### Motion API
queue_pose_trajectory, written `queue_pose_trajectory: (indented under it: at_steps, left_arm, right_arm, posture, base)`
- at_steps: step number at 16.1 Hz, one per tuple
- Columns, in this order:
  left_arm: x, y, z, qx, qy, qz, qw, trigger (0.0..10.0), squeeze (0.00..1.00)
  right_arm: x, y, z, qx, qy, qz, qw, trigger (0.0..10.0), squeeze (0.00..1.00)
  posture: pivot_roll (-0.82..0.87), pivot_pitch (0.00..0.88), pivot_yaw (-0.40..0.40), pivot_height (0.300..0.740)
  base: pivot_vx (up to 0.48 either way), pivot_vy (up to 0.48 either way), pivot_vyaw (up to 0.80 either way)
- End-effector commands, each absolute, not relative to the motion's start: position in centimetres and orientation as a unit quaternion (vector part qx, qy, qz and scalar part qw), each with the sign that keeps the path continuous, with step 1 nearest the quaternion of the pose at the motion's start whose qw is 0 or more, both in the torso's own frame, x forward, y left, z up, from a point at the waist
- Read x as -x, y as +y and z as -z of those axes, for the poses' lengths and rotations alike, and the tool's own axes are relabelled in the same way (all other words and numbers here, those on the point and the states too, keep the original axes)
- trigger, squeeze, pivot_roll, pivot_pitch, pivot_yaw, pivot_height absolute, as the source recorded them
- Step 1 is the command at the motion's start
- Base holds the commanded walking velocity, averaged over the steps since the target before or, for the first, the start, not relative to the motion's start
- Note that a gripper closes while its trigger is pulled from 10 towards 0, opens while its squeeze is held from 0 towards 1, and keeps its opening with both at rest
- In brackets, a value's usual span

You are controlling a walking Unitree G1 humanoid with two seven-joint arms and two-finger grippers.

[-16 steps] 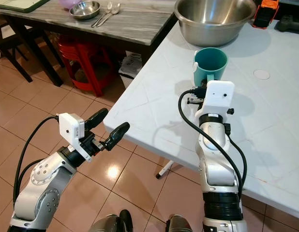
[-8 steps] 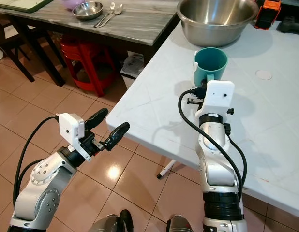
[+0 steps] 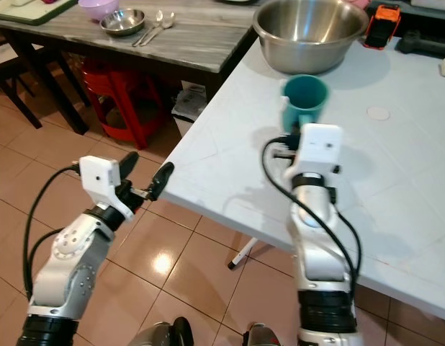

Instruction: Setting the table

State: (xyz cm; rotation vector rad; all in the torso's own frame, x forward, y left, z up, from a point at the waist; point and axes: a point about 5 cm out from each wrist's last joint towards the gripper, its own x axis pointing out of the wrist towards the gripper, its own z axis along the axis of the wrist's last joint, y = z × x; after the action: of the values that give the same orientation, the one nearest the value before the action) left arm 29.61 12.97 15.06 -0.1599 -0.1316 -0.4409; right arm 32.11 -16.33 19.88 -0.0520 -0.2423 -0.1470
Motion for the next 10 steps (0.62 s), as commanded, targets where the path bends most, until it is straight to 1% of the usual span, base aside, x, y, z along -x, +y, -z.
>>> queue_pose_trajectory:
  at_steps: [1,2,3,10]
  left_arm:
    - [-29.54,13.5,-14.45,0.074,-0.056,0.205,0.974,10.0,0.0]
    - [-29.65,13.47,-14.45,0.075,-0.057,0.202,0.975,10.0,0.0]
    - [-29.81,13.45,-14.42,0.076,-0.058,0.197,0.976,10.0,0.0]
    - [-30.19,13.39,-14.39,0.074,-0.062,0.192,0.977,10.0,0.0]
  right_arm:
    - [-31.91,-15.86,-20.48,0.024,-0.138,0.065,0.988,10.0,0.0]
    - [-31.92,-15.86,-20.5,0.024,-0.139,0.065,0.988,10.0,0.0]
    - [-31.92,-15.85,-20.45,0.023,-0.137,0.065,0.988,10.0,0.0]
    - [-31.88,-15.91,-20.29,0.022,-0.136,0.066,0.988,10.0,0.0]
  posture:
    - [-0.16,0.153,0.069,0.74]
    - [-0.16,0.153,0.068,0.74]
    - [-0.16,0.148,0.069,0.74]
    - [-0.16,0.144,0.071,0.74]
  base:
    - [0.0,0.0,0.0]
    - [0.0,0.0,0.0]
    - [0.0,0.255,0.0]
    - [0.0,0.401,-0.59]
